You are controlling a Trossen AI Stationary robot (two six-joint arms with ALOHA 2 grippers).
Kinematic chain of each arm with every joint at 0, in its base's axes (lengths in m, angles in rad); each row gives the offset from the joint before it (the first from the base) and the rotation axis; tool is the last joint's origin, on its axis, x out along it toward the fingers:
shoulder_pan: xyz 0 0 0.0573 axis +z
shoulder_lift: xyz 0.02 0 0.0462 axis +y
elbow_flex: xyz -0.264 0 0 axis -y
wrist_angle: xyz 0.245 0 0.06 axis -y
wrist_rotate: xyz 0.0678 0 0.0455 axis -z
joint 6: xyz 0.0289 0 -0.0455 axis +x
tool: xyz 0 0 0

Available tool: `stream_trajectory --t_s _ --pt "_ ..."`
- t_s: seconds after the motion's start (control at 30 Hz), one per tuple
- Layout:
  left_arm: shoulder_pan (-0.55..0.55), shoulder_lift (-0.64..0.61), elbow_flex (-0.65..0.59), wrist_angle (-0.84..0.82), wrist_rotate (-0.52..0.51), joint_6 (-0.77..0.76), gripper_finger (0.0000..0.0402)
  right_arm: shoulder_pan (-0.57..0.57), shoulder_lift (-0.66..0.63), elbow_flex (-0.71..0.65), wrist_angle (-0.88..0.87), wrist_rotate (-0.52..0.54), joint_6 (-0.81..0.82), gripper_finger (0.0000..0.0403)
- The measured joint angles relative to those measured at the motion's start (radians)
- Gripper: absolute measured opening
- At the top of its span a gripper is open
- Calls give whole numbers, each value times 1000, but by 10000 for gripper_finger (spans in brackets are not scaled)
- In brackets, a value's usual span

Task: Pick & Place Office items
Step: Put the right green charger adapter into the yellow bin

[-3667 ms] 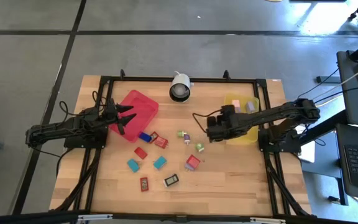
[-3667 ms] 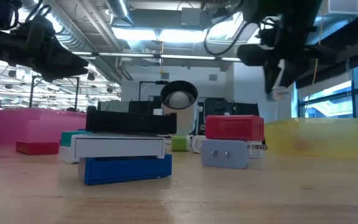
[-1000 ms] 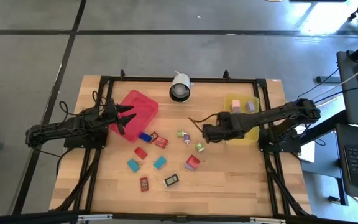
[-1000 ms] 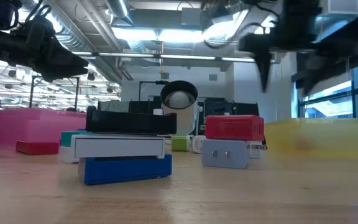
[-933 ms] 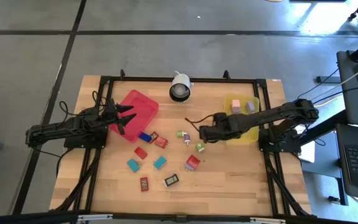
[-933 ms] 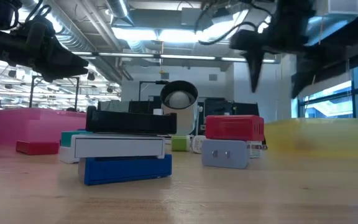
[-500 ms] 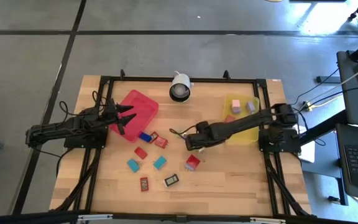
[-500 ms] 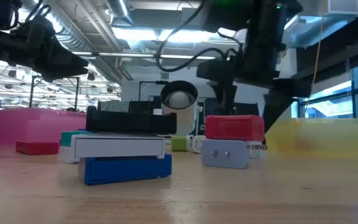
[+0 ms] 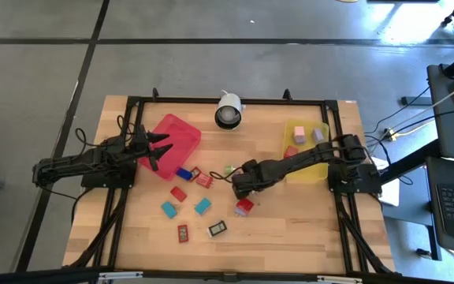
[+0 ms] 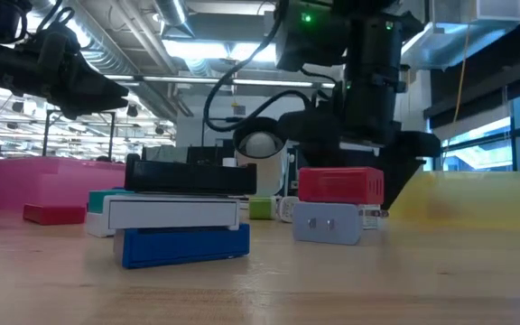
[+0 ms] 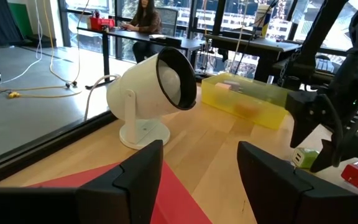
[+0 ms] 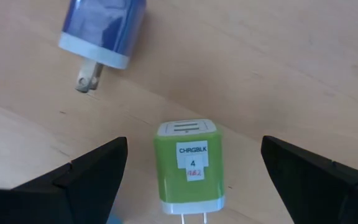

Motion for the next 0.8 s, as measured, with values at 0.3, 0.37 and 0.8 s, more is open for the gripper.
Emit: stream_trajectory --t_s 0.3,0.37,0.8 --pt "0 0 0 0 0 0 204 2 0 0 4 26 34 327" --pt "0 0 0 0 0 0 203 2 0 0 4 27 34 305" --pt "0 0 0 0 0 0 205 2 0 -1 32 28 39 141"
